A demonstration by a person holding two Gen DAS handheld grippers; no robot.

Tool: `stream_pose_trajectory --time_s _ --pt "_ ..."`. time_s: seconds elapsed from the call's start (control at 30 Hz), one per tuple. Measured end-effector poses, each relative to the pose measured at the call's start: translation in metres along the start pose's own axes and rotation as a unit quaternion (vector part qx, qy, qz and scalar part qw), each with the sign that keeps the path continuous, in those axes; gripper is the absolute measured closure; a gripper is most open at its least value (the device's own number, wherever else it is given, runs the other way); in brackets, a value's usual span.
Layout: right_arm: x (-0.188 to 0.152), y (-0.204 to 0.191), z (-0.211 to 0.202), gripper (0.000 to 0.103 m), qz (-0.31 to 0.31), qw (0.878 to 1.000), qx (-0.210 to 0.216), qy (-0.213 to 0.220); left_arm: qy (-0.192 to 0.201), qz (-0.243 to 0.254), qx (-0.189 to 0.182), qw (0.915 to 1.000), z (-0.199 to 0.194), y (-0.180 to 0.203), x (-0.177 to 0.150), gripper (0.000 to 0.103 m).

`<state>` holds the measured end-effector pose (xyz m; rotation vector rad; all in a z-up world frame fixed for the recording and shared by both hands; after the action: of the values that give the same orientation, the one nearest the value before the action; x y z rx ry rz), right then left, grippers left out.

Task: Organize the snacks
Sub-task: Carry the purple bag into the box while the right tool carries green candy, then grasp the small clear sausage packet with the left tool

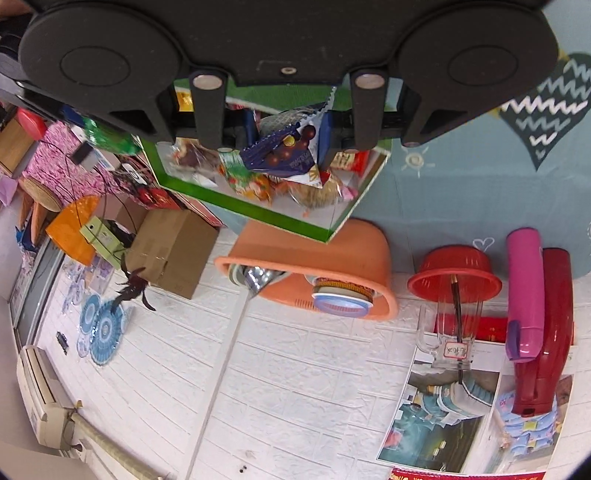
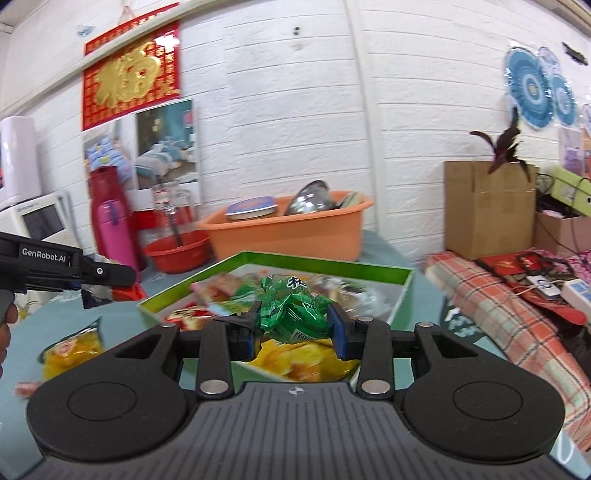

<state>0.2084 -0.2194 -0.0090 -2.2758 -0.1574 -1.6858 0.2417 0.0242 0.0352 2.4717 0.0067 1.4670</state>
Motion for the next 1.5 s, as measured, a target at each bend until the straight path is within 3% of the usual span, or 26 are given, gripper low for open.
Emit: stream_pose_trajectory --time_s 0.23,0.3,0.33,0.37,0.4,0.6,0.8,1.07,1.33,1.5 --pt "-0.004 0.018 0.018 0.038 0.014 1.0 -0.022 0.017 -0.014 -0.008 0.012 0.9998 0.045 -0.006 0.005 0.039" --pt "-0.01 0.019 0.026 0.031 0.009 1.0 -0.016 0.008 -0.014 -0.008 0.011 0.9998 0.052 -0.007 0.004 0.038" --pt "-0.013 0.018 0.031 0.03 0.004 1.0 -0.01 0.001 -0.012 -0.01 0.017 0.9997 0.056 -0.01 0.004 0.024" --pt "-0.017 0.016 0.034 0.021 -0.002 1.0 -0.01 -0.006 -0.01 -0.012 0.024 0.9996 0.058 -0.011 0.003 0.0" --pt "-0.02 0.015 0.036 0.0 -0.009 1.0 -0.011 -0.01 -0.008 -0.017 0.03 0.9994 0.06 -0.013 0.002 0.0" --pt "-0.023 0.009 0.033 0.0 -0.032 0.999 -0.013 0.003 -0.014 -0.036 0.039 0.9985 0.057 -0.022 -0.003 0.0" --pt "-0.016 0.007 0.016 0.0 0.001 1.0 0.0 0.009 -0.014 -0.027 0.035 0.9989 0.028 -0.023 -0.008 0.0" --pt "0.002 -0.033 -0.022 0.0 0.025 0.997 0.075 0.013 -0.014 -0.048 0.032 0.9982 -0.058 -0.049 -0.022 0.0" --pt "0.006 -0.08 -0.036 0.0 0.037 0.987 0.159 -0.015 0.007 -0.07 0.132 0.9887 -0.144 -0.11 -0.052 0.0" --pt "-0.005 -0.112 -0.032 0.0 0.024 0.982 0.184 -0.04 -0.004 -0.087 0.165 0.9824 -0.148 -0.144 -0.065 0.0"
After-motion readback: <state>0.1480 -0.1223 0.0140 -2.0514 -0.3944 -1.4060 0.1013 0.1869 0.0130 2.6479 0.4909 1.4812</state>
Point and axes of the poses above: each gripper's, at about its wrist camera, not at the fingertips, and z roughly the way its jaws point, y to its right, x to its top, the point moved 2 cm from there along z, roughly the way its jaws point, and after that the axes turned 5 degrees about x, right-handed, at the moved point
